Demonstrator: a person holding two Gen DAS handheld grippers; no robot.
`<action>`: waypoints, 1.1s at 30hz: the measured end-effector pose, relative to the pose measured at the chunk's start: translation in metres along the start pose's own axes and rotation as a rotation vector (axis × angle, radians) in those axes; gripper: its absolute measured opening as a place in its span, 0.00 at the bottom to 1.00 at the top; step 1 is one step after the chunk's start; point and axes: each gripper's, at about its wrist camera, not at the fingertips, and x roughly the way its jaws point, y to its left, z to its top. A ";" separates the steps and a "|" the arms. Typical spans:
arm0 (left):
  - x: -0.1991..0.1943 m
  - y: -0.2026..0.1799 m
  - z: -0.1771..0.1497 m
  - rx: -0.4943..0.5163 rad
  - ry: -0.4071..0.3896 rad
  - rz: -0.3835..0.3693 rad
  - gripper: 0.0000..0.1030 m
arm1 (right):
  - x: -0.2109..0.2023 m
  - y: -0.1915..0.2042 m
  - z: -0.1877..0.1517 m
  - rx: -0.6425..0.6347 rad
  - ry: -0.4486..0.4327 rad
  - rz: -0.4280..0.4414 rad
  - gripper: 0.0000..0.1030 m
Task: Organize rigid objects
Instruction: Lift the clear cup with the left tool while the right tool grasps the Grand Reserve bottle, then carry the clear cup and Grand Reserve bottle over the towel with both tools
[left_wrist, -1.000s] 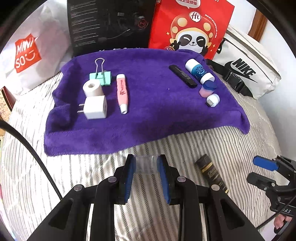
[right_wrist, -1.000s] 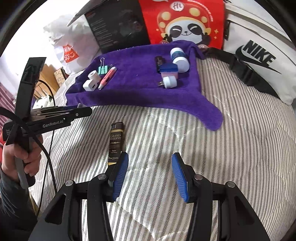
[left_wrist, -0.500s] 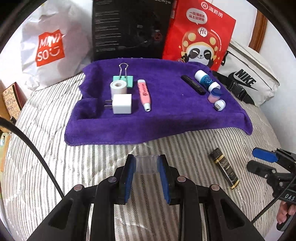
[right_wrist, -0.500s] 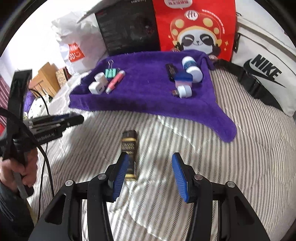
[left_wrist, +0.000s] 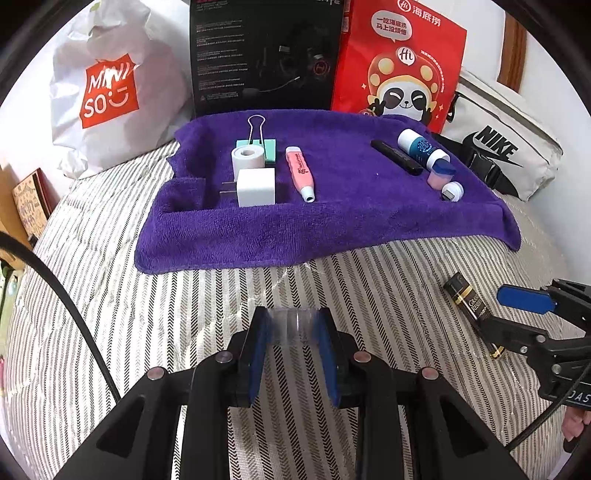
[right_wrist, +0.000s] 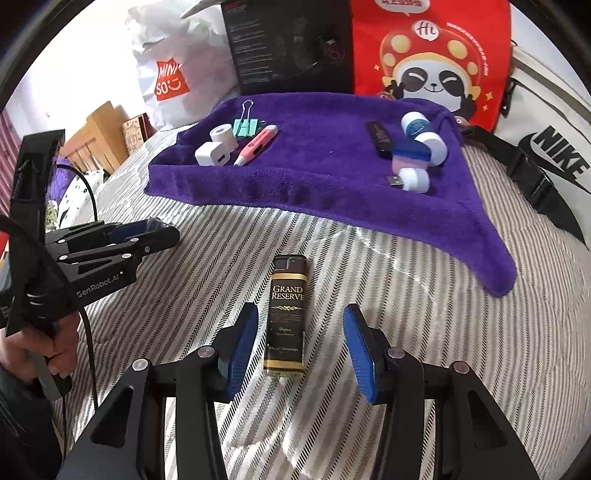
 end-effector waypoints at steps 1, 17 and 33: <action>0.000 -0.001 0.000 0.003 -0.001 0.003 0.25 | 0.002 0.001 0.000 -0.001 0.004 0.006 0.43; 0.000 -0.003 -0.003 0.011 -0.024 0.019 0.25 | 0.009 0.008 -0.003 -0.087 -0.036 -0.079 0.24; 0.000 -0.003 -0.003 0.002 -0.026 0.021 0.25 | 0.011 0.006 -0.003 -0.085 -0.081 -0.057 0.24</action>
